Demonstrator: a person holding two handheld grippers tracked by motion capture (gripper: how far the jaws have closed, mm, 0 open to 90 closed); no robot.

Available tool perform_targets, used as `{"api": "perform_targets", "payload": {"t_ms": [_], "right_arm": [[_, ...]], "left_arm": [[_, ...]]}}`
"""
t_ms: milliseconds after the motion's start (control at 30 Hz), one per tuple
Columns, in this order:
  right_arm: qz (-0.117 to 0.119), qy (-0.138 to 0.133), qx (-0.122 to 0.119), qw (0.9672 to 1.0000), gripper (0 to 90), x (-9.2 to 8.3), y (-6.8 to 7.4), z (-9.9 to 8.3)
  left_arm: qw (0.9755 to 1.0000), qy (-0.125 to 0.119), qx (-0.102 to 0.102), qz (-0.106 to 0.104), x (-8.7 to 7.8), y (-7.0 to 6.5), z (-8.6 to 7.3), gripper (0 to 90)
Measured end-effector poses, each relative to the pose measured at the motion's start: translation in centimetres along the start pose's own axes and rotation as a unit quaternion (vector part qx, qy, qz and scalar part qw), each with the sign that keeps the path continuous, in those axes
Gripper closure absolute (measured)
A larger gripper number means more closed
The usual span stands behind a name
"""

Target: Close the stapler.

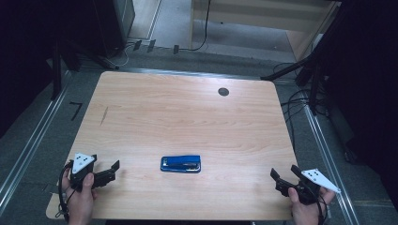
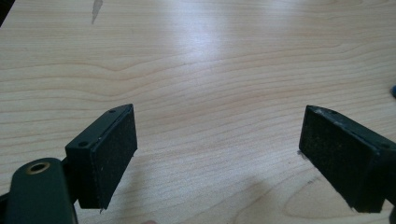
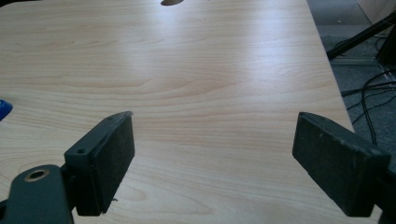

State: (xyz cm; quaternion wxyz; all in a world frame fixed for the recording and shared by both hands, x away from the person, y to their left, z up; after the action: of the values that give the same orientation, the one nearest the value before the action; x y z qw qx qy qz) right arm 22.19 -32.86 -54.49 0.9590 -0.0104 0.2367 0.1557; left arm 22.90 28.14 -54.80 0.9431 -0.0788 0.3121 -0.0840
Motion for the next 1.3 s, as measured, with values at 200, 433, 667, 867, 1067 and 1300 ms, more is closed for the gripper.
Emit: {"api": "perform_targets", "payload": {"t_ms": [200, 433, 667, 867, 1067, 1300], "right_arm": [[-0.001, -0.001, 0.008, 1.0000, 13.3, -0.8, -1.1, -0.5], [-0.008, 0.001, 0.009, 0.9999, 13.2, -1.5, -2.4, -1.2], [-0.021, -0.001, 0.013, 0.9997, 13.2, -2.4, -3.8, -2.1], [-0.015, 0.001, 0.016, 0.9998, 13.2, -3.0, -4.5, -2.9], [-0.016, -0.004, 0.017, 0.9997, 13.2, -3.4, -5.1, -3.3], [-0.017, -0.006, 0.017, 0.9997, 13.2, -3.2, -5.3, -3.6]], "left_arm": [[1.0000, 0.001, 0.001, 0.001, 0.0, 0.0, 0.0, 11.3], [1.0000, 0.001, 0.002, 0.000, 0.0, -0.1, 0.0, 11.2], [1.0000, 0.001, 0.002, 0.001, 0.0, -0.1, 0.0, 11.1], [1.0000, 0.003, 0.002, -0.002, 0.1, 0.0, 0.0, 10.6], [1.0000, 0.003, 0.004, -0.002, 0.1, -0.1, 0.0, 10.5], [1.0000, 0.002, 0.001, -0.004, 0.1, 0.0, 0.0, 10.1]]}}
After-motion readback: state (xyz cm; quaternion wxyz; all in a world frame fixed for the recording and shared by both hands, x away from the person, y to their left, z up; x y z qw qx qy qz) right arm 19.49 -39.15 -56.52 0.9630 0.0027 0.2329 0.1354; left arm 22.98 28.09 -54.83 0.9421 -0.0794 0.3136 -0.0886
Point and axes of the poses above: each handheld gripper's, and its own axes: x roughly forward along the jaws, z roughly out of its top, y roughly to its left, the point moved 4 cm from there along x, roughly forward along the jaws, and after that the axes turned 9 degrees about -x, right-handed, at the moved point
